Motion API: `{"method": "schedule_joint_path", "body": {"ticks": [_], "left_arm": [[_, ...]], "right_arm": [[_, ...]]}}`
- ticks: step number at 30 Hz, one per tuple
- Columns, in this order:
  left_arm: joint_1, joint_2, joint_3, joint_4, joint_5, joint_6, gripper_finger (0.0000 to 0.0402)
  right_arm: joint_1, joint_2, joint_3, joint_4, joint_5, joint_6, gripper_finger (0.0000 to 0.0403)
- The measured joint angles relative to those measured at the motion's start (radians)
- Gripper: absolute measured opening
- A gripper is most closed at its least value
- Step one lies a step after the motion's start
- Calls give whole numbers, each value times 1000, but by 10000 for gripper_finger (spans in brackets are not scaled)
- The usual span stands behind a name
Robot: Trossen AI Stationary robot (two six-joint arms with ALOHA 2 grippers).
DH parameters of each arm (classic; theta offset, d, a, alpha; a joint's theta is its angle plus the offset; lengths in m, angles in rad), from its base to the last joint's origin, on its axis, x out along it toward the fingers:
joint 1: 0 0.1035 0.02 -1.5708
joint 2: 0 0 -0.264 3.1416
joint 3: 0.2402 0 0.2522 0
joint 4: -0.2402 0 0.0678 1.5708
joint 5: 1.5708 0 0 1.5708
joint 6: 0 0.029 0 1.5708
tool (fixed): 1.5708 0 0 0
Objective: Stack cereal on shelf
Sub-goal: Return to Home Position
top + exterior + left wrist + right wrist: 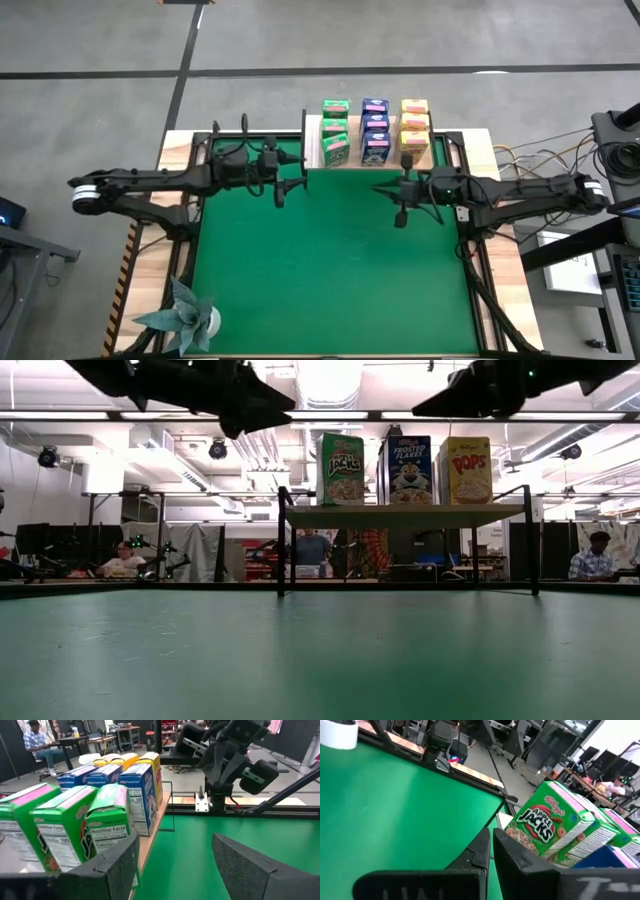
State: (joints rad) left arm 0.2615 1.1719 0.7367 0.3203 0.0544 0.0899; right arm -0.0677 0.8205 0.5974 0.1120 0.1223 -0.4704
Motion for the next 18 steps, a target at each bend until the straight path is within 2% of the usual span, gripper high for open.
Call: {"method": "schedule_joint_path", "body": {"ticks": [12,18], "left_arm": [[0,146,146,-50,0,6,231],[0,178,169,-47,-8,9,230]], "right_arm": [[0,-106,-45,-10,0,-54,13],[0,-127,-46,-56,1,-47,13]]}}
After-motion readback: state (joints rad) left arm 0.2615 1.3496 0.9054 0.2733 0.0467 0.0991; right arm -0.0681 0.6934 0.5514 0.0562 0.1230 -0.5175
